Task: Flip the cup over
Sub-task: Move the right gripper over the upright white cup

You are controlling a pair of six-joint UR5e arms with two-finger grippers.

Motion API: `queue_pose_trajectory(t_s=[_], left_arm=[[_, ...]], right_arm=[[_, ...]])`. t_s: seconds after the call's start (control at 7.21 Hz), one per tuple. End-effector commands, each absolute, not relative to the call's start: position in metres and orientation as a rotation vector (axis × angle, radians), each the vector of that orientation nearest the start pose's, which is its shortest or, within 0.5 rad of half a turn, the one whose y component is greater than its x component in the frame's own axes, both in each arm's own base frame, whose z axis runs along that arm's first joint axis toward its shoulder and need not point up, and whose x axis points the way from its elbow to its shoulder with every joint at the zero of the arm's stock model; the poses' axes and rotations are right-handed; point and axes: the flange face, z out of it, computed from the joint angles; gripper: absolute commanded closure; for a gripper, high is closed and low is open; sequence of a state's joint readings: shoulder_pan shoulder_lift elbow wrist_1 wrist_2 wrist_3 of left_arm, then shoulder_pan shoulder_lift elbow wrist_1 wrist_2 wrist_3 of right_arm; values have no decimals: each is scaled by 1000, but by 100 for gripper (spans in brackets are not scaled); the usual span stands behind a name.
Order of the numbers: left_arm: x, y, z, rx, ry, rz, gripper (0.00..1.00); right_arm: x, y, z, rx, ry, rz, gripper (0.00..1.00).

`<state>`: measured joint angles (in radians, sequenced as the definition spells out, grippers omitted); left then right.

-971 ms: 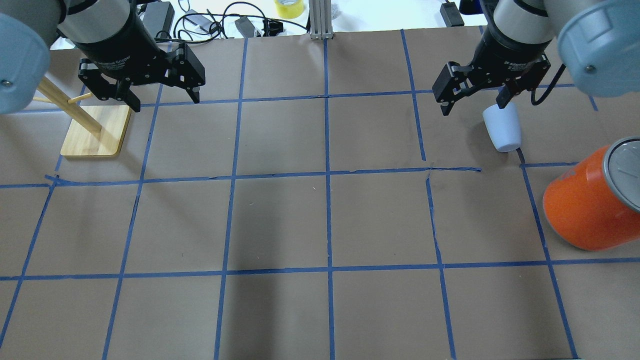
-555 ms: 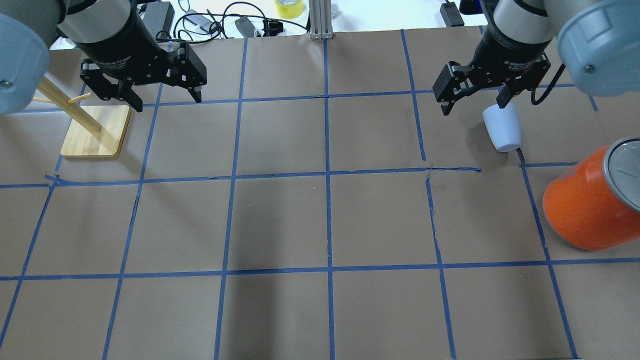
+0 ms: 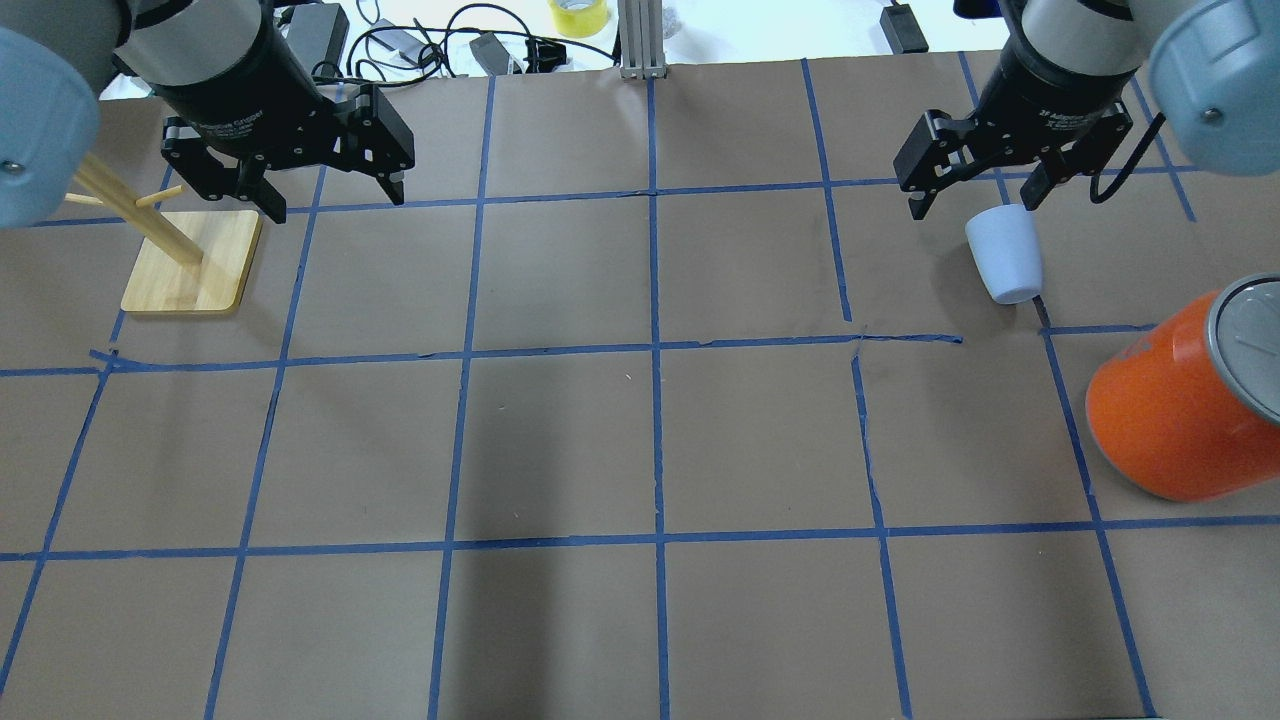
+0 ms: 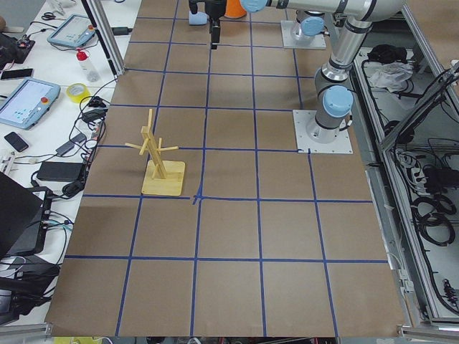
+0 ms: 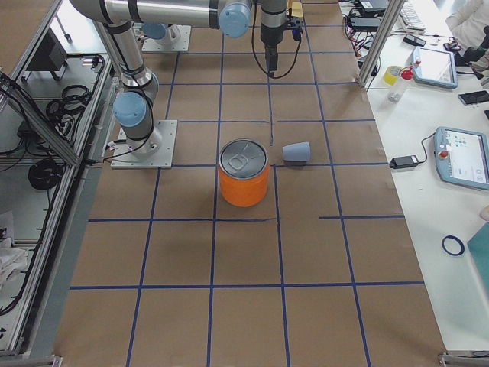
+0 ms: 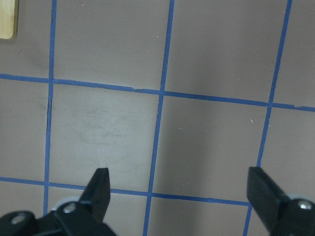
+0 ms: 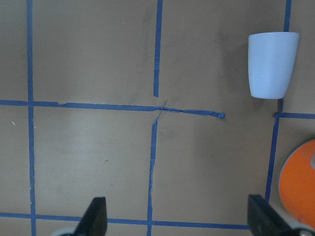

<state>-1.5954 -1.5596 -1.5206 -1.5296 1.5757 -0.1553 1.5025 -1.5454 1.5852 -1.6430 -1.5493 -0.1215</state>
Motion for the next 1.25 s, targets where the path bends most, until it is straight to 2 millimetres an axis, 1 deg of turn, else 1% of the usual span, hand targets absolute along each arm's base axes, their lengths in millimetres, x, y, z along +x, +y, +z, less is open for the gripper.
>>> queue_pose_trajectory(t_s=[0.0,0.14,0.28,0.42,0.55,0.69,0.83,0.97,1.11], left_arm=[[-145,-492,523,-207,3135,-162,0],[-145,-492,523,-210,3134,-162,0],[-145,-492,523,-210,3134,-164,0],[-145,-492,523,-210,3134,-164,0],[-145,-492,523,-210,3134,-162,0],[-145,-492,523,-212,3135,-162,0],[-145,-492,523,-212,3134,-162,0],[-145,-492,523,-215,3134,-162,0],[-145,-492,523,-215,3134,-162,0]], right_arm=[[98,-523,472,-73,3113,-100,0],[85,-530,465,-33,3108,-83,0],[62,-553,449,14,3112,-111,0],[31,-578,423,70,3120,-104,0],[-3,-595,399,119,3125,-80,0],[-34,-617,368,49,3128,-135,0],[-49,-638,341,38,3136,-185,0],[-54,-653,307,37,3147,-181,0],[-58,-660,274,37,3143,-153,0]])
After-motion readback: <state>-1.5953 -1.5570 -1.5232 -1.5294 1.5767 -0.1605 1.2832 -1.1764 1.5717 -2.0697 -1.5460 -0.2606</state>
